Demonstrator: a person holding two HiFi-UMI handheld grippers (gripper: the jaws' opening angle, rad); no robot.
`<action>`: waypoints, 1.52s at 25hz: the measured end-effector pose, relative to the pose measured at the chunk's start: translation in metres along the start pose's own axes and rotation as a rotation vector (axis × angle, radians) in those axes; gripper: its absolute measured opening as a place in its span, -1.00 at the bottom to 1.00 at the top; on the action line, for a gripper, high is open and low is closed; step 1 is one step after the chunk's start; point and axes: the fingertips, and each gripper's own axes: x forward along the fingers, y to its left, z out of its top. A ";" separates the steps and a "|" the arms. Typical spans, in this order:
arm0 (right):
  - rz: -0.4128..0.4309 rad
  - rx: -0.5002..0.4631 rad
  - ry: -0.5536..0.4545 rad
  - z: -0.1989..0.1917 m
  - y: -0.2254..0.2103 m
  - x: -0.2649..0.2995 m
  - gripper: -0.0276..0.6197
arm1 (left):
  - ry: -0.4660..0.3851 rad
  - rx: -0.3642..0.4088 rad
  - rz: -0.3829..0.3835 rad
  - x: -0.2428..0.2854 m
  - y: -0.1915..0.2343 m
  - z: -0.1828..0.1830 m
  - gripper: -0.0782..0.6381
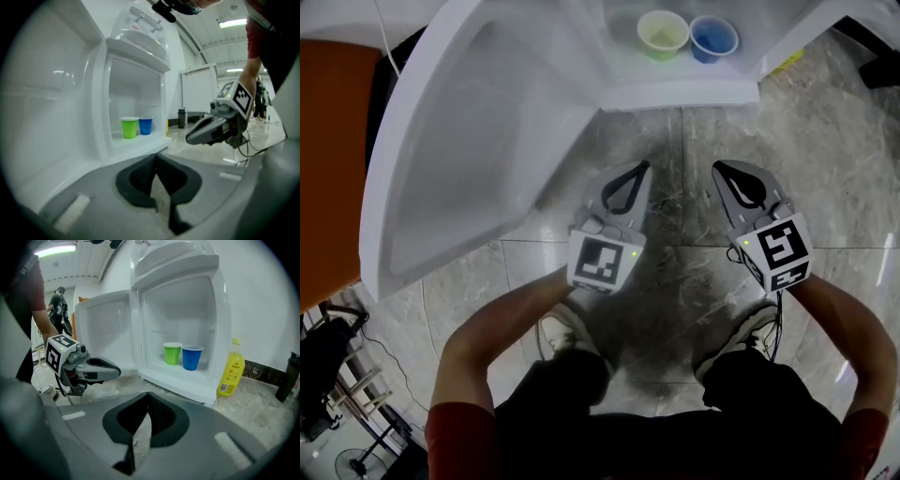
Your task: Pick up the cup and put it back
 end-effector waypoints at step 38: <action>-0.298 0.366 0.126 0.217 0.075 -0.321 -0.91 | 0.363 -0.207 0.241 -0.191 -0.069 0.320 -0.79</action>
